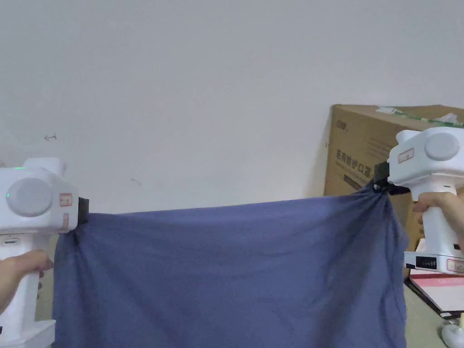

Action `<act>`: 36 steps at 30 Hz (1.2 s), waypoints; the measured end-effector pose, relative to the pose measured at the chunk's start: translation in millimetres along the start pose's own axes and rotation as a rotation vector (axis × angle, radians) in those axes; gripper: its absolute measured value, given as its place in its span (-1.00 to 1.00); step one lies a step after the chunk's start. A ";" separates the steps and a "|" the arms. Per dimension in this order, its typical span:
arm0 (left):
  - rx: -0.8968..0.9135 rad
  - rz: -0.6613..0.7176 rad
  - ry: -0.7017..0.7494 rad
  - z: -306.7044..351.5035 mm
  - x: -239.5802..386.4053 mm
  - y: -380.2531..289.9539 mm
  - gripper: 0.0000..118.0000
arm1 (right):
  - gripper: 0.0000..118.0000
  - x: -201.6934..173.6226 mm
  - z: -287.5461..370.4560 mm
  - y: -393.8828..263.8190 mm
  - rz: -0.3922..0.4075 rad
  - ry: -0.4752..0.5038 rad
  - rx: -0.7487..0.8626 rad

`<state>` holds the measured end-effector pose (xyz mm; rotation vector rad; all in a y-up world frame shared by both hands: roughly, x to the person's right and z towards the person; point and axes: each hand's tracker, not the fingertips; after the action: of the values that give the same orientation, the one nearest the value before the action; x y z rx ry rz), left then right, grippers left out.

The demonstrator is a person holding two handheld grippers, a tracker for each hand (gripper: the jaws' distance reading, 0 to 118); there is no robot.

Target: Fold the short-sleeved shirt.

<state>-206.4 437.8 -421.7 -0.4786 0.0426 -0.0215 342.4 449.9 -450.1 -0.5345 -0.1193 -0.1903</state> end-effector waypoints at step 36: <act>0.046 0.032 0.156 -260.3 -49.9 120.0 -0.90 | -0.94 -128.0 -198.8 140.8 -0.044 0.052 0.108</act>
<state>-266.9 426.1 -706.1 -0.4299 0.2024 -0.0279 259.8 485.1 -710.3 -0.4197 -0.0906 -0.2394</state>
